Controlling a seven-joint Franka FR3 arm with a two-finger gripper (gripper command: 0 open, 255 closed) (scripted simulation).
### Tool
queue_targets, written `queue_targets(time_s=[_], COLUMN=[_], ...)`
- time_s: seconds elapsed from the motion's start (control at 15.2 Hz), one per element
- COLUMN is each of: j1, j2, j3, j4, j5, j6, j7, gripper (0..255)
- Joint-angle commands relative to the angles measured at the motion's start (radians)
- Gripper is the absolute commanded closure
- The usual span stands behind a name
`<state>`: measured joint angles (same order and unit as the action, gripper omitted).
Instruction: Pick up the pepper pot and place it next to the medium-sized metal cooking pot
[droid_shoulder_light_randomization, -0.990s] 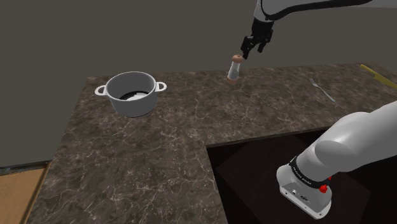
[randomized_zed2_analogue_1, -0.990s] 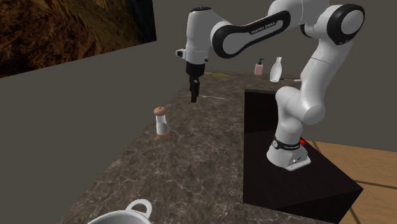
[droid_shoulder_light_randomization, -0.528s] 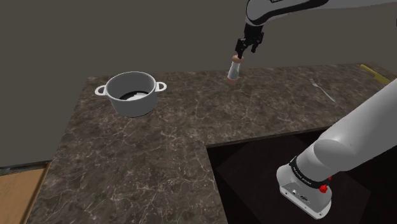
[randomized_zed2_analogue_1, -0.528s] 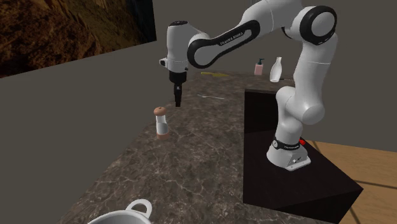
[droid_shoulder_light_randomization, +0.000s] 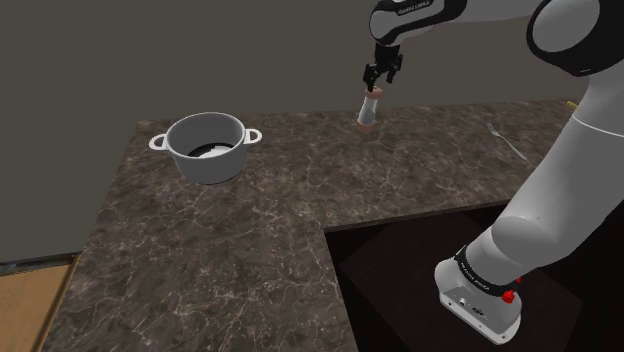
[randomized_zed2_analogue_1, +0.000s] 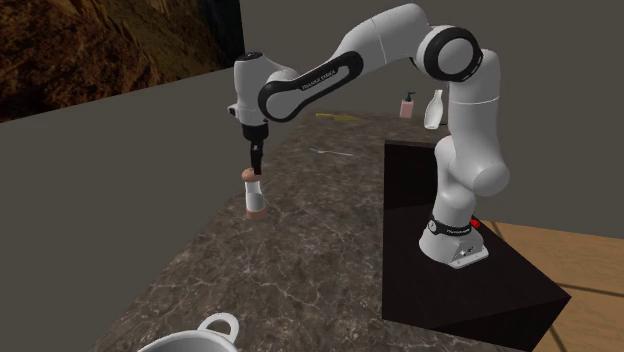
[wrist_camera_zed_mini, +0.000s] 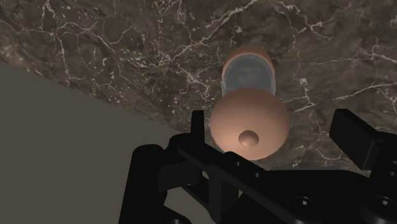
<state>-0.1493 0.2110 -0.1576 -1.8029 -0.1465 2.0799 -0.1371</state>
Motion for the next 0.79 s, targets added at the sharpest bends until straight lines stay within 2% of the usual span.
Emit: queue_targets(time_s=[0.0, 0.4, 0.73], j1=[-0.005, -0.013, -0.013], j2=[0.033, 0.070, 0.070], j3=[-0.001, -0.004, -0.004], j4=[0.023, -0.015, -0.015], j5=[0.004, 0.006, 0.006], j6=[0.009, 0.085, 0.085], j7=[-0.006, -0.007, -0.007], gripper=[0, 0, 0])
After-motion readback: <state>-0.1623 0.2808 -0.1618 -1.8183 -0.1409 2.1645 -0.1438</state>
